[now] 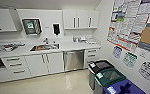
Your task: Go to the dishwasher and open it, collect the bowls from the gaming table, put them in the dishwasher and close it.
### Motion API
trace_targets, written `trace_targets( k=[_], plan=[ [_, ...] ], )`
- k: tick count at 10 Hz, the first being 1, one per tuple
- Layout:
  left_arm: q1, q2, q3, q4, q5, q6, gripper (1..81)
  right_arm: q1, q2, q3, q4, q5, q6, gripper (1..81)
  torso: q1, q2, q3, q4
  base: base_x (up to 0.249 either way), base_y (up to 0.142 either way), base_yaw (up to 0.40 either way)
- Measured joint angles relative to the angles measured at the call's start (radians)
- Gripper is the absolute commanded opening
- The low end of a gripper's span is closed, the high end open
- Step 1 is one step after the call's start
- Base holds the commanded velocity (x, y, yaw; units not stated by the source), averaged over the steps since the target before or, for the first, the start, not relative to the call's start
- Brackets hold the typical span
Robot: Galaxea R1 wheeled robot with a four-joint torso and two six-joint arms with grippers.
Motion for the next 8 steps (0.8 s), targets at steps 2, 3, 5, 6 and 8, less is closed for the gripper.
trace_targets(
  k=[2, 3, 5, 6, 8],
  plan=[
    [-0.005, 0.0, 0.0, 0.0, -0.003, 0.0, 81.1, 0.006, 0.001, 0.0, 0.0, 0.001, 0.0, 81.1, 0.0, 0.0, 0.0, 0.0, 0.087, 0.0, 0.0],
    [0.0, 0.0, 0.0, 0.0, 0.0, 0.0, 81.1, 0.004, 0.0, 0.0, 0.0, 0.0, 0.0, 81.1, 0.0, 0.0, 0.0, 0.0, 0.102, 0.0, 0.0],
    [0.0, 0.0, 0.0, 0.0, 0.0, 0.0, 81.1, 0.003, 0.0, 0.0, 0.0, 0.0, 0.0, 81.1, 0.0, 0.0, 0.0, 0.0, 0.108, 0.0, 0.0],
    [-0.002, 0.0, 0.0, 0.0, 0.0, 0.0, 81.1, 0.007, 0.001, 0.0, 0.0, 0.001, 0.0, 81.1, 0.0, 0.0, 0.0, 0.0, 0.108, 0.0, 0.0],
    [-0.001, 0.001, 0.0, 0.0, 0.0, 0.0, 81.1, 0.005, 0.002, 0.0, 0.0, 0.001, 0.0, 81.1, 0.0, 0.0, 0.0, 0.0, 0.108, 0.0, 0.0]
  ],
)
